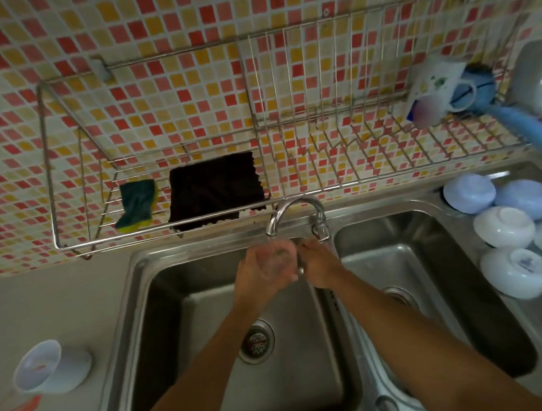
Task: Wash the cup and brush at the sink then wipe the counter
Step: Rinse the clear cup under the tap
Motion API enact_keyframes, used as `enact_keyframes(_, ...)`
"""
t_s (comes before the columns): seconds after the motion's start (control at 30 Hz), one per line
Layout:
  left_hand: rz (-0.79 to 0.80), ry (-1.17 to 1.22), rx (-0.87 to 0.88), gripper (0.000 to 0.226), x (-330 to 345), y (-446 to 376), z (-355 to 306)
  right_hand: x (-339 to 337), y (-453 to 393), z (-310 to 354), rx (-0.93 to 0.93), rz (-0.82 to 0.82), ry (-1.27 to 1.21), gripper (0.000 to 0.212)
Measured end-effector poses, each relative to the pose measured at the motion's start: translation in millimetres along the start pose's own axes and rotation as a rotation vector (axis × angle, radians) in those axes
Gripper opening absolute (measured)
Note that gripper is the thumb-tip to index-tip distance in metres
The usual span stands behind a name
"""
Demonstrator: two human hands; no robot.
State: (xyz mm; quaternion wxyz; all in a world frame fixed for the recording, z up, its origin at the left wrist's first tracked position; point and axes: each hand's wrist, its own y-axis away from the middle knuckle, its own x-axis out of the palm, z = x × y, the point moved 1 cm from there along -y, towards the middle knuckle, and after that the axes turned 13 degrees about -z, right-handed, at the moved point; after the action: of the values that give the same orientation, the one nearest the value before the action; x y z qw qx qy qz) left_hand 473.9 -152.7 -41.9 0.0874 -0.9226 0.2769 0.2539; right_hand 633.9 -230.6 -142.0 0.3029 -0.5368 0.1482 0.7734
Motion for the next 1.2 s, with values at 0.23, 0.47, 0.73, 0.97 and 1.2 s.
enact_keyframes(0.23,0.055,-0.026,0.0,0.056,3.5,1.3,-3.6,21.1,-5.3,-15.3,0.045,0.019,-0.153,0.046)
enact_keyframes(0.47,0.025,-0.058,-0.116,0.078,3.7,4.9,16.4,-5.7,0.6,-3.5,0.033,-0.028,-0.198,0.045)
enact_keyframes(0.73,0.013,-0.073,-0.114,0.083,8.3,0.5,15.3,-10.1,-0.6,-2.7,0.128,-0.087,-0.293,0.038)
enact_keyframes(0.97,0.047,-0.03,-0.068,0.081,15.0,3.7,14.3,-37.3,-3.2,-20.0,0.408,-0.428,-0.641,0.022)
enact_keyframes(1.2,0.05,-0.024,-0.06,0.064,4.5,6.3,20.5,-41.0,-4.2,-24.1,0.525,-0.529,-0.747,0.019)
